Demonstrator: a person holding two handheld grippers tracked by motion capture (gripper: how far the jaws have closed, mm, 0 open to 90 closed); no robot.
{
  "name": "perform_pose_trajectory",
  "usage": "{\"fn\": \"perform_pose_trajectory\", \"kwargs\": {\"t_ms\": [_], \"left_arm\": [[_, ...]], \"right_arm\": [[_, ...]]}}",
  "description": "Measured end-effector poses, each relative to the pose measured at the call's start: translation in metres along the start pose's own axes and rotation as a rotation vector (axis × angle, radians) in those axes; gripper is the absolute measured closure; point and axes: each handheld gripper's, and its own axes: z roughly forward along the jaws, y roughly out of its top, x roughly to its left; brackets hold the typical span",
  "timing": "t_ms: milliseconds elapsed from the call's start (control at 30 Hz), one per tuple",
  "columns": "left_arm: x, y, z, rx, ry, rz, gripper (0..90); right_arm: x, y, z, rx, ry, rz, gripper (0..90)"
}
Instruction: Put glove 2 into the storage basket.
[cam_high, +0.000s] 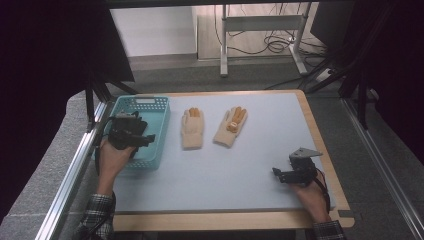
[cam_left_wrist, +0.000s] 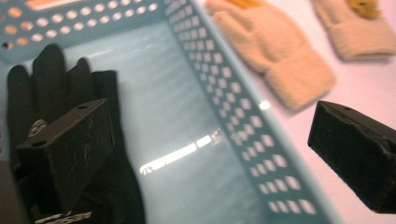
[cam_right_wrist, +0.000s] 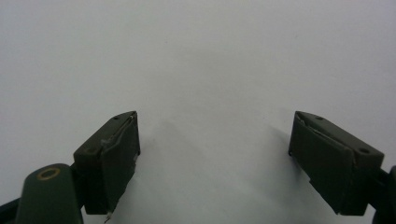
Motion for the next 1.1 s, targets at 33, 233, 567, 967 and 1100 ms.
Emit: {"fn": "perform_pose_trajectory", "kwargs": {"t_ms": [33,233,567,967,1100], "left_arm": [[-0.004,0.000,-0.001,-0.006,-0.003,0.009,0.8],[-0.036,-0.002,-0.009,-0.058,-0.049,0.063,0.8],[-0.082,-0.010,-0.011,-0.120,-0.120,0.146,0.8],[-0.131,-0.043,0.011,-0.124,-0.197,0.207,0.8],[-0.140,-0.056,0.024,-0.108,-0.204,0.218,0.8]], "right_arm": [[0.000,0.000,0.000,0.000,0.000,0.000,15.9],[0.000,0.000,0.000,0.001,-0.001,-0.002,15.9],[0.000,0.000,0.000,0.001,-0.003,0.001,15.9],[0.000,0.000,0.000,0.002,-0.005,0.002,15.9],[0.001,0.000,0.000,0.001,-0.007,0.004,15.9]]}}
